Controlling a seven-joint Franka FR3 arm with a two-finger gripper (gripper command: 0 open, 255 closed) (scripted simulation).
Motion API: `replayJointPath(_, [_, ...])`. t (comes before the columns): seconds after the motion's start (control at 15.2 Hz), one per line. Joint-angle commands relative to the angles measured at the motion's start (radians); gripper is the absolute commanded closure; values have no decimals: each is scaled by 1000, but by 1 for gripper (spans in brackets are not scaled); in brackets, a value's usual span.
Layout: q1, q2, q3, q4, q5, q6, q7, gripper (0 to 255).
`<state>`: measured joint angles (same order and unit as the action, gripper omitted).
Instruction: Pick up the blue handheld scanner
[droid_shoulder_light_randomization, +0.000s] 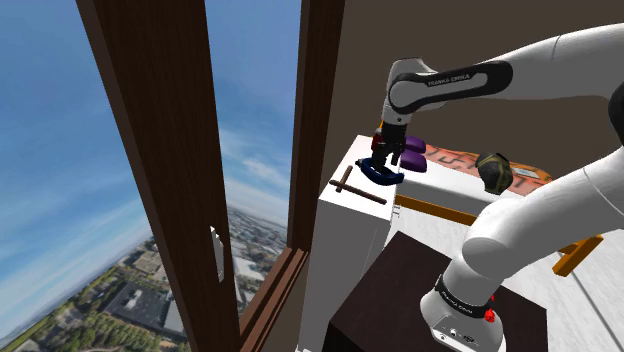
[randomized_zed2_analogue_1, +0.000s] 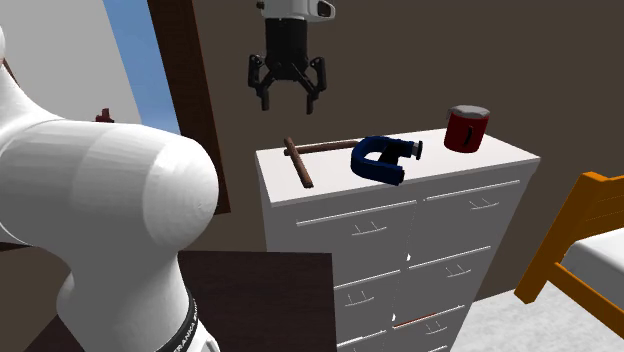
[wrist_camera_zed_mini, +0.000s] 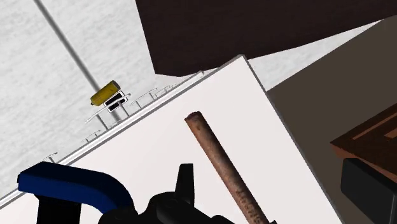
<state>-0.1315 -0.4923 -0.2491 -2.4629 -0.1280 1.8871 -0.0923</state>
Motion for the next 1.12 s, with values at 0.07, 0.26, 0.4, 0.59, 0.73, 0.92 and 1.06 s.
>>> replayJointPath(0.07, [-19,87,-56,34,-8,74,-54,0])
replayJointPath(0.26, [-31,178,-106,75,2,142,-107,0])
replayJointPath(0.4, [-37,242,-139,108,19,183,-145,0])
replayJointPath(0.59, [-46,344,-184,167,59,238,-209,0])
replayJointPath(0.73, [-55,415,-210,211,96,269,-256,0])
replayJointPath(0.92, [-74,525,-241,287,167,305,-332,0])
replayJointPath(1.06, [-94,601,-252,344,220,321,-383,0])
